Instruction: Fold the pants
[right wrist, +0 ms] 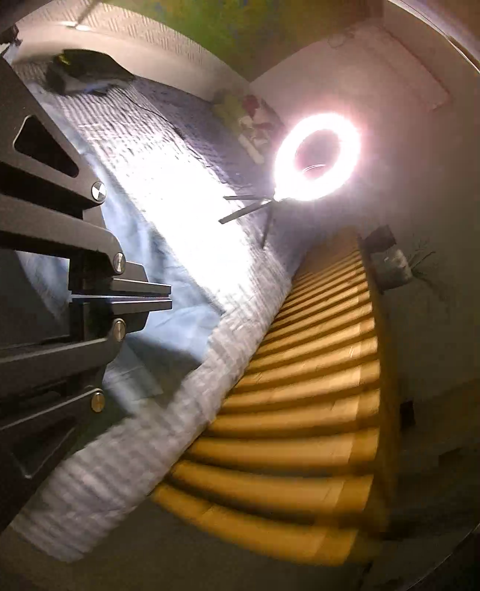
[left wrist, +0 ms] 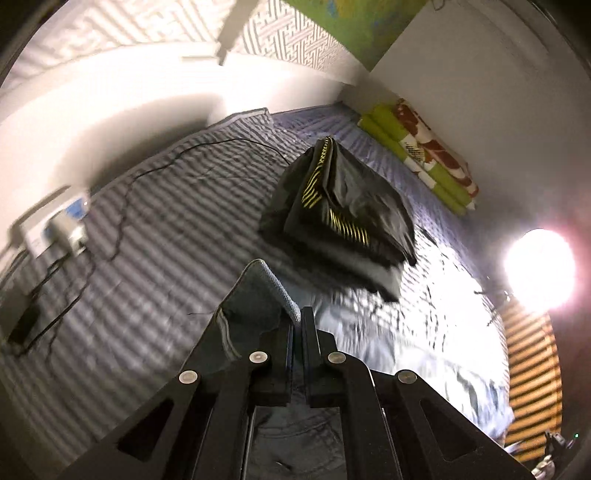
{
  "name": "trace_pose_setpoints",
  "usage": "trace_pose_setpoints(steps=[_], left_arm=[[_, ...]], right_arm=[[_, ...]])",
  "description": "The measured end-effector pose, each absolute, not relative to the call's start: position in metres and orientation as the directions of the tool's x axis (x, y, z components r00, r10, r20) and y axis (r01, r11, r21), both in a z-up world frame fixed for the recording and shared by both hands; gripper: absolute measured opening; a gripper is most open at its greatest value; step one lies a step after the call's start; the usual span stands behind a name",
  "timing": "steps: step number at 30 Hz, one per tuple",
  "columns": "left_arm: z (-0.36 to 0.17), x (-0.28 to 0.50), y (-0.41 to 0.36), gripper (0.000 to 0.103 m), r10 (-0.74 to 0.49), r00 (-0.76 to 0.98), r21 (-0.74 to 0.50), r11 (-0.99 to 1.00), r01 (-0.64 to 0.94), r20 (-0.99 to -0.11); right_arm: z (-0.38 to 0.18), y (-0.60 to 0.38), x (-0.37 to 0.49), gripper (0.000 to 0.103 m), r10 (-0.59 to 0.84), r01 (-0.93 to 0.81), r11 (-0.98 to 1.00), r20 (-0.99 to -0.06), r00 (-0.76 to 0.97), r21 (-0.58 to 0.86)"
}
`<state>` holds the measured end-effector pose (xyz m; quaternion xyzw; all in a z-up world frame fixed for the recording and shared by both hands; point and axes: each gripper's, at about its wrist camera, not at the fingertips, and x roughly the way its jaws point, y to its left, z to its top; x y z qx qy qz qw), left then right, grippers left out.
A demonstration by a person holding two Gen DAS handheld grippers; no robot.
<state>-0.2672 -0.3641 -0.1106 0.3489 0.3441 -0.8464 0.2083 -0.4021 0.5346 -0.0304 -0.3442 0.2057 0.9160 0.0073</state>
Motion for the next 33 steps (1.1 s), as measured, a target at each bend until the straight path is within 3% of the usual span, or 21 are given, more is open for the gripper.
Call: trace_pose_setpoints(steps=[4,8,10,12,15,18,22,29,31,32,33], left_arm=[[-0.149,-0.333,-0.377,0.003,-0.134,-0.604,-0.372,-0.677,0.635,-0.786],[-0.172,-0.365,-0.365,0.003,-0.146,-0.574,-0.306,-0.726,0.615,-0.806],[-0.176,-0.370,-0.358,0.003,-0.162,-0.566,-0.270,-0.753,0.601,-0.808],[-0.179,-0.371,-0.356,0.003,-0.161,-0.565,-0.261,-0.763,0.591,-0.809],[-0.179,-0.359,-0.351,0.003,-0.156,-0.572,-0.266,-0.766,0.585,-0.805],[-0.172,-0.345,-0.349,0.003,-0.154,-0.580,-0.277,-0.762,0.585,-0.800],[-0.165,-0.330,-0.345,0.003,-0.162,-0.581,-0.270,-0.765,0.584,-0.798],[-0.161,-0.305,-0.344,0.003,-0.159,-0.575,-0.278,-0.753,0.596,-0.802],[-0.158,-0.296,-0.343,0.003,-0.159,-0.579,-0.280,-0.755,0.593,-0.799],[-0.156,-0.290,-0.342,0.003,-0.161,-0.582,-0.280,-0.755,0.592,-0.797],[-0.154,-0.283,-0.341,0.003,-0.161,-0.586,-0.284,-0.754,0.592,-0.794]], right_arm=[[-0.057,0.486,-0.472,0.000,-0.149,-0.064,-0.963,-0.713,-0.686,0.263],[-0.098,0.421,-0.473,0.002,-0.266,0.221,-0.960,-0.797,-0.542,0.170],[-0.113,0.392,-0.454,0.003,-0.376,0.399,-0.896,-0.811,-0.449,0.195],[-0.126,0.364,-0.437,0.012,-0.438,0.523,-0.824,-0.830,-0.346,0.216],[-0.146,0.323,-0.407,0.031,-0.394,0.682,-0.722,-0.880,-0.266,0.117],[-0.160,0.294,-0.381,0.034,-0.352,0.799,-0.599,-0.911,-0.214,0.044],[-0.179,0.268,-0.362,0.045,-0.271,0.886,-0.461,-0.944,-0.187,-0.044],[-0.209,0.249,-0.351,0.044,-0.168,0.923,-0.371,-0.970,-0.178,-0.105],[-0.206,0.255,-0.345,0.025,-0.183,0.914,-0.397,-0.968,-0.171,-0.087],[-0.205,0.257,-0.341,0.008,-0.180,0.909,-0.405,-0.966,-0.183,-0.097],[-0.203,0.260,-0.335,0.005,-0.163,0.893,-0.427,-0.960,-0.229,-0.141]])
